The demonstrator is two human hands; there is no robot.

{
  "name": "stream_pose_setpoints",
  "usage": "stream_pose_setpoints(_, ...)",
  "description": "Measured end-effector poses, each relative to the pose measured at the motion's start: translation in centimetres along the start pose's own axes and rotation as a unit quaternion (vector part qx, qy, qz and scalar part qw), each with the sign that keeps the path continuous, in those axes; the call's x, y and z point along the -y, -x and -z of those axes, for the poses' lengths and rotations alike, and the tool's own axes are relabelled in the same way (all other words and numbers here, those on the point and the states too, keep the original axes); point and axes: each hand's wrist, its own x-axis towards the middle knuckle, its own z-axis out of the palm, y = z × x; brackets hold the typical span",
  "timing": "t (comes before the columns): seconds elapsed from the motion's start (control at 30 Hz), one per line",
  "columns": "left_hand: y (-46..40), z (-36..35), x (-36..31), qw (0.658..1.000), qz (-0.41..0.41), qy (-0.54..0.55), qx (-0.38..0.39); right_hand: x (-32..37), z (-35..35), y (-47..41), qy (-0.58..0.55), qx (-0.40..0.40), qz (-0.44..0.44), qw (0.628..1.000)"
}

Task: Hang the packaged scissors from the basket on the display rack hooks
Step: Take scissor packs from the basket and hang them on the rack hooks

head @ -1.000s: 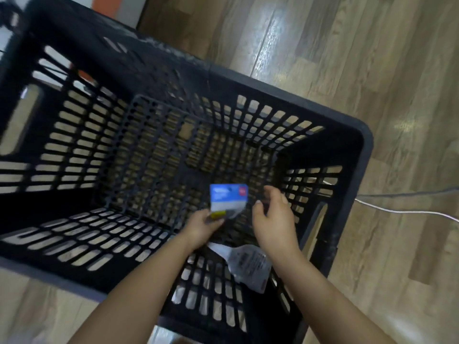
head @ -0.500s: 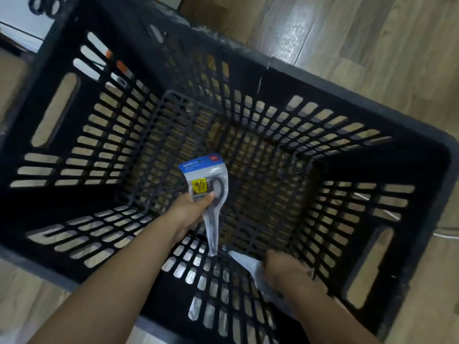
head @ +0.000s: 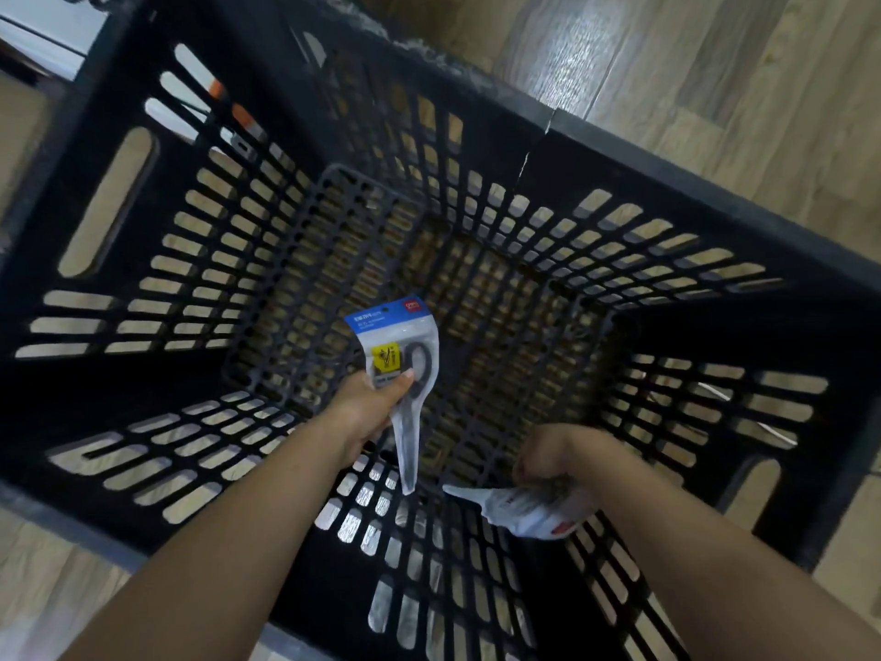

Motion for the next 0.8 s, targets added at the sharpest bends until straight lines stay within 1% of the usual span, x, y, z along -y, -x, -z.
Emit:
stream_pose_setpoints(0.03,-0.2,0.0,-0.1,1.0,-0.003,-0.006,-0.003,-0.2,0.7,-0.4,0.017,0.043,0.04,0.998)
stream_pose_setpoints(0.07,-0.5,0.1,-0.2,1.0,-0.006,-0.011,-0.008,-0.1,1.3,-0.5,-0.001,0.06,0.038,0.997)
stream_pose_setpoints(0.1,-0.7,0.2,-0.3,1.0,-0.009,-0.02,-0.013,0.2,1.8,0.0,-0.077,0.069,0.053,0.993)
stream_pose_setpoints(0.17,-1.1,0.4,-0.5,0.999,-0.013,-0.032,-0.026,0.1,2.6,0.0,-0.266,0.085,0.039,0.959)
stream_pose_setpoints(0.2,-1.3,0.5,-0.5,0.999,-0.012,-0.035,-0.036,0.1,2.7,0.0,-0.331,0.106,0.045,0.937)
stream_pose_setpoints(0.23,-1.5,0.5,-0.5,0.998,-0.011,-0.039,-0.046,0.4,2.8,-0.1,-0.365,0.114,0.055,0.922)
stream_pose_setpoints(0.27,-1.7,0.5,-0.6,0.998,-0.009,-0.041,-0.055,0.5,2.9,-0.6,-0.372,0.111,0.056,0.92)
stream_pose_setpoints(0.37,-2.3,0.1,-0.5,0.998,-0.008,-0.034,-0.061,1.2,2.5,-2.6,-0.401,0.061,0.06,0.912)
stream_pose_setpoints(0.47,-2.9,-0.3,-0.5,0.997,-0.01,-0.031,-0.064,1.8,1.5,-3.9,-0.338,0.009,0.091,0.937)
stream_pose_setpoints(0.57,-3.7,-0.1,-0.2,0.997,-0.012,-0.019,-0.076,2.6,0.4,-4.8,-0.313,-0.054,0.117,0.941)
stream_pose_setpoints(0.67,-4.0,0.1,0.0,0.997,-0.005,-0.007,-0.078,3.5,-0.6,-5.5,-0.349,-0.098,0.137,0.922)
stream_pose_setpoints(0.73,-3.9,0.0,-0.1,0.997,-0.004,-0.008,-0.083,3.9,-1.3,-5.7,-0.372,-0.098,0.153,0.91)
stream_pose_setpoints(0.8,-3.2,0.0,-0.4,0.996,-0.013,-0.003,-0.093,4.1,-1.8,-5.2,-0.423,-0.079,0.173,0.886)
